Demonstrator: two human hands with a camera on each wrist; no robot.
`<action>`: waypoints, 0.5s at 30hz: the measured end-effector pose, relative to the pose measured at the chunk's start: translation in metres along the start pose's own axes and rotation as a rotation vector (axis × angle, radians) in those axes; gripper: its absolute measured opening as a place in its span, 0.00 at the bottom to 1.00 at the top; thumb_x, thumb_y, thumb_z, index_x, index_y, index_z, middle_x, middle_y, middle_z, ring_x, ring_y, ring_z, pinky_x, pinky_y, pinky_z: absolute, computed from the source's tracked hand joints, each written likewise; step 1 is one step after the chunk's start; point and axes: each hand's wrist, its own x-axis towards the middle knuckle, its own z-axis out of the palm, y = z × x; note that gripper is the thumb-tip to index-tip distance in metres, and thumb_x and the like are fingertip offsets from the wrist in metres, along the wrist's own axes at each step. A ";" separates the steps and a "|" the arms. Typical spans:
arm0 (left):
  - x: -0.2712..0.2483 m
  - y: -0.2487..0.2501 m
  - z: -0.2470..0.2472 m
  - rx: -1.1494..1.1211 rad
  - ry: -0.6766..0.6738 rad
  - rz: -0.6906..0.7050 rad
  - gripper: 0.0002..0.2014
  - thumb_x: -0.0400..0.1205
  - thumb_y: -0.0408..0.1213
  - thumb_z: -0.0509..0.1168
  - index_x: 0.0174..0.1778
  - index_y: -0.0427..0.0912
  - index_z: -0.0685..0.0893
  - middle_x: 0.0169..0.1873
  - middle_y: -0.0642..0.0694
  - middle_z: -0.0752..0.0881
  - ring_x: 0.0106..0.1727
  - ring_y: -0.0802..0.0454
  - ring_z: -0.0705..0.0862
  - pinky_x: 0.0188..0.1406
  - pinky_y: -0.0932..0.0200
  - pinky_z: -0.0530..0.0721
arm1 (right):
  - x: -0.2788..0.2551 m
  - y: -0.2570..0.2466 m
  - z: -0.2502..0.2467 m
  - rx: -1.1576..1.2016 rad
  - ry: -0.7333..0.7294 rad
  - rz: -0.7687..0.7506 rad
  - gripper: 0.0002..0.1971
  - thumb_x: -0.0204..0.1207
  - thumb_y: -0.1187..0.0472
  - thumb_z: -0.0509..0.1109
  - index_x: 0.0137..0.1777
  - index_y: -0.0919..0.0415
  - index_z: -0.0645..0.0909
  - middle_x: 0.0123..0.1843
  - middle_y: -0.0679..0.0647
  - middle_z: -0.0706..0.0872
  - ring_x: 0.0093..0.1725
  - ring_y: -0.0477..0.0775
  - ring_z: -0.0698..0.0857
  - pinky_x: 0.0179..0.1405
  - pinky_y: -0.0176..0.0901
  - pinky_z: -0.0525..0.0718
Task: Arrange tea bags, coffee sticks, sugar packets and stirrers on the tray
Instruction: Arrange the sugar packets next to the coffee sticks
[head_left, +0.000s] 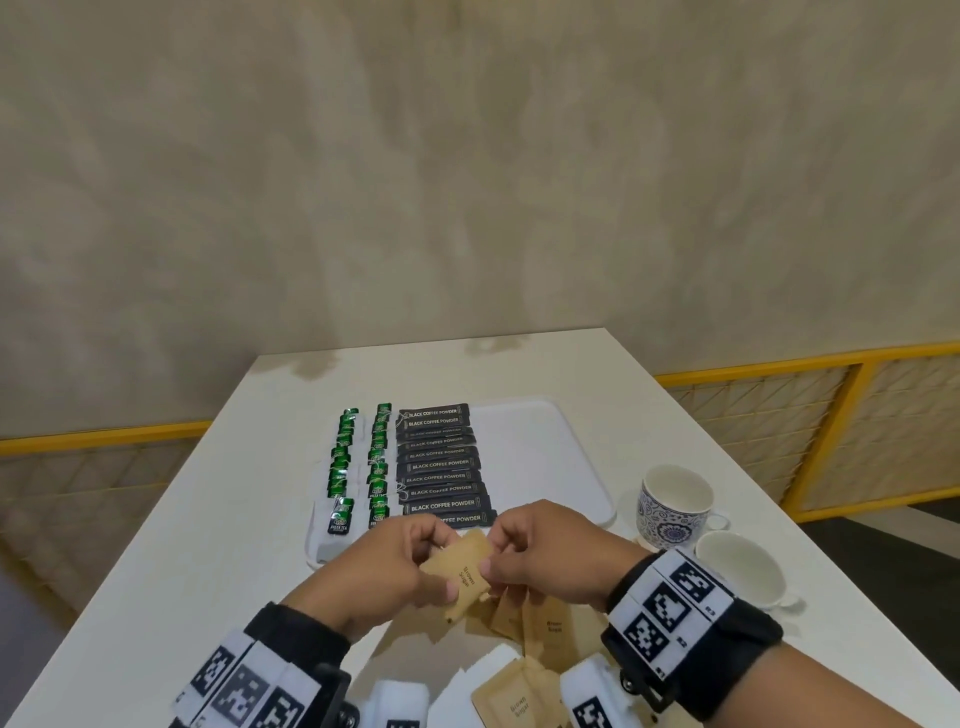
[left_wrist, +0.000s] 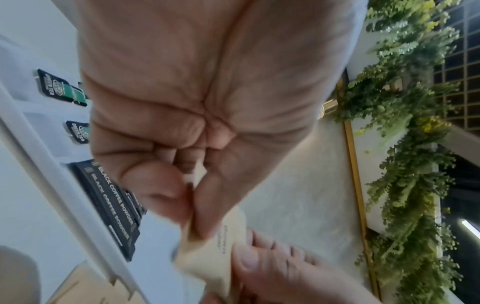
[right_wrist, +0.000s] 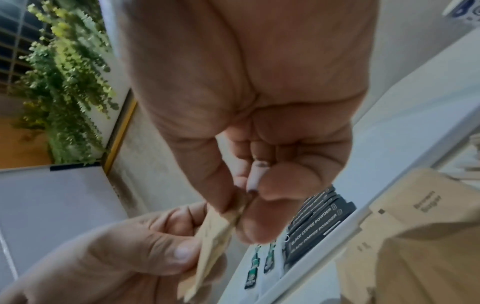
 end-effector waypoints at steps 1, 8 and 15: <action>-0.001 0.001 -0.001 -0.063 0.036 0.014 0.15 0.71 0.17 0.70 0.49 0.35 0.82 0.37 0.40 0.88 0.36 0.49 0.85 0.33 0.58 0.81 | -0.001 0.000 -0.002 0.021 -0.024 0.014 0.07 0.75 0.62 0.74 0.38 0.55 0.80 0.36 0.55 0.89 0.31 0.49 0.86 0.28 0.36 0.79; -0.007 0.011 0.007 -0.121 0.084 0.132 0.14 0.77 0.21 0.67 0.56 0.39 0.79 0.42 0.38 0.83 0.36 0.48 0.83 0.36 0.56 0.84 | -0.004 -0.008 -0.006 0.101 0.010 -0.037 0.05 0.76 0.59 0.76 0.43 0.58 0.83 0.31 0.49 0.86 0.25 0.44 0.82 0.23 0.31 0.75; -0.012 0.003 0.014 -0.158 0.099 0.117 0.16 0.68 0.24 0.75 0.50 0.43 0.87 0.35 0.40 0.85 0.33 0.47 0.83 0.32 0.57 0.82 | -0.008 -0.005 -0.010 -0.008 0.036 0.022 0.02 0.79 0.63 0.71 0.44 0.58 0.83 0.31 0.51 0.85 0.28 0.45 0.82 0.29 0.35 0.81</action>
